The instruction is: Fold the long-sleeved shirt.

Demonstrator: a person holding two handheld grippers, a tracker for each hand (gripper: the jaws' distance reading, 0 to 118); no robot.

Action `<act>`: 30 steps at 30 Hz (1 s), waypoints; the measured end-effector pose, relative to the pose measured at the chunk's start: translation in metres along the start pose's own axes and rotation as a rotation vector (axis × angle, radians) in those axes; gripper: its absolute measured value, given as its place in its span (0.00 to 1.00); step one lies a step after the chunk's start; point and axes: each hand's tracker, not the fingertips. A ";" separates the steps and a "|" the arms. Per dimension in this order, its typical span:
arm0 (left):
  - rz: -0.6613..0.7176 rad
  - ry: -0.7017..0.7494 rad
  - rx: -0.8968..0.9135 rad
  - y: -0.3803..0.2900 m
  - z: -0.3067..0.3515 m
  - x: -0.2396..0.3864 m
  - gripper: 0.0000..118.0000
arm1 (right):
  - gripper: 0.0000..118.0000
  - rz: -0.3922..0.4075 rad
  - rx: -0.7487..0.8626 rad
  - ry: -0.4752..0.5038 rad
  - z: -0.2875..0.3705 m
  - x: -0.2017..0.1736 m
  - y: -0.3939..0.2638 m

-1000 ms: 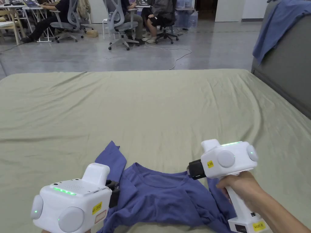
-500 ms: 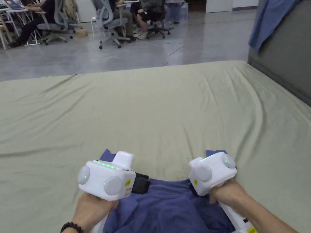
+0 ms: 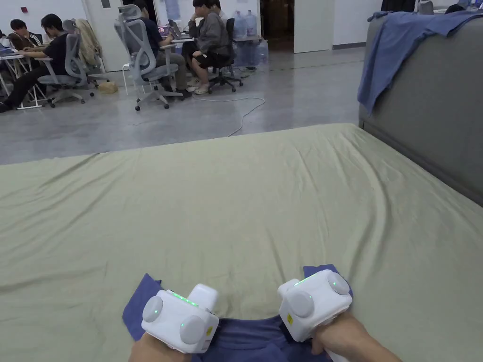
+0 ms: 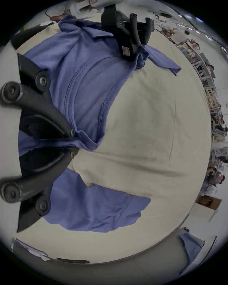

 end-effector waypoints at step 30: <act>0.149 0.412 0.781 0.279 0.422 -0.135 0.04 | 0.00 -0.067 0.872 -0.204 0.494 0.061 0.239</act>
